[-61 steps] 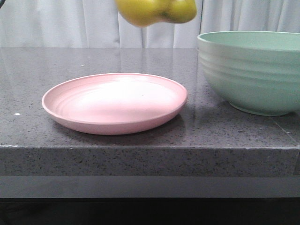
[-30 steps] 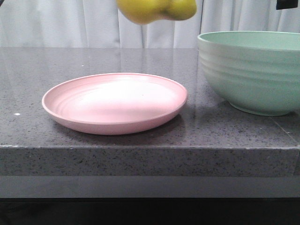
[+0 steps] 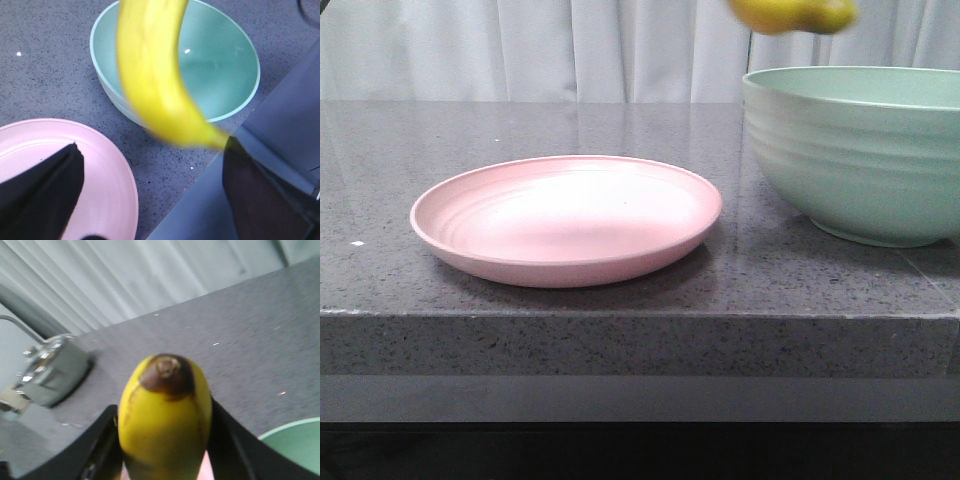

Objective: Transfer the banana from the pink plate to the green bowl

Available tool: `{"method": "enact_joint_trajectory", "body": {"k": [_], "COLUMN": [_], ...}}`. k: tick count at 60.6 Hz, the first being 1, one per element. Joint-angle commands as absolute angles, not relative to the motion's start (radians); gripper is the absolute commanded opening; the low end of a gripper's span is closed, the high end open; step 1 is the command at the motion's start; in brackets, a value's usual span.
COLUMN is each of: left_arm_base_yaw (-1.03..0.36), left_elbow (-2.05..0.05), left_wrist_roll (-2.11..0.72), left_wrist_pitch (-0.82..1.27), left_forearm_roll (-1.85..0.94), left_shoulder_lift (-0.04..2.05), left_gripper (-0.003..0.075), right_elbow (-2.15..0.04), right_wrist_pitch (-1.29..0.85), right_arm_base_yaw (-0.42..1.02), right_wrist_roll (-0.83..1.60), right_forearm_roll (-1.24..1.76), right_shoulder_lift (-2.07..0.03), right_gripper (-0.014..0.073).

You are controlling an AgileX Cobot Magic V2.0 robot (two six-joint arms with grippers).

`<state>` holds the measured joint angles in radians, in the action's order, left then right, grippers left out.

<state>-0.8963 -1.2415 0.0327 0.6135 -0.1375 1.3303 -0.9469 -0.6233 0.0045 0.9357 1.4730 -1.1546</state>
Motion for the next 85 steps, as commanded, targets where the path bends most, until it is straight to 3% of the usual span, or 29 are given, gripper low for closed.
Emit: {"method": "enact_joint_trajectory", "body": {"k": [1,22,44,63,70,74,79,85], "left_arm_base_yaw": [-0.902,-0.902,-0.902,-0.902,-0.885,-0.856,-0.799,-0.703], "left_elbow": [-1.276,-1.276,-1.276,-1.276,-1.276,-1.276,-1.276,-1.276], "left_wrist_roll": [0.032,0.032,0.032,0.032,0.034,0.034,0.034,0.034], "left_wrist_pitch": [0.548,0.548,0.548,0.548,0.54,0.531,0.524,0.524], "left_forearm_roll": [-0.148,-0.147,-0.144,-0.142,-0.11,-0.107,-0.107,-0.107], "left_shoulder_lift": [1.295,1.295,1.295,1.295,1.295,1.295,1.295,1.295], "left_gripper": [0.0567,0.0567,0.0567,0.0567,0.0562,0.0519,0.0415,0.023], "right_elbow": [-1.029,-1.06,-1.06,-1.118,-1.173,-1.202,-1.237,-1.273], "right_wrist_pitch": [-0.639,-0.637,-0.615,-0.675,-0.731,-0.755,-0.787,-0.837], "right_arm_base_yaw": [-0.061,-0.077,-0.077,-0.077,-0.077,-0.077,-0.077,-0.077], "right_wrist_roll": [0.961,0.969,0.969,0.935,0.816,0.724,0.599,0.476], "right_forearm_roll": [1.344,1.061,1.061,1.008,0.956,0.897,0.796,0.691], "right_shoulder_lift": [-1.154,-1.322,-1.361,-1.329,-1.306,-1.292,-1.277,-1.259], "right_gripper": [0.0111,0.0118,0.044,0.0458,0.0451,0.0407,0.026,0.0065]}}
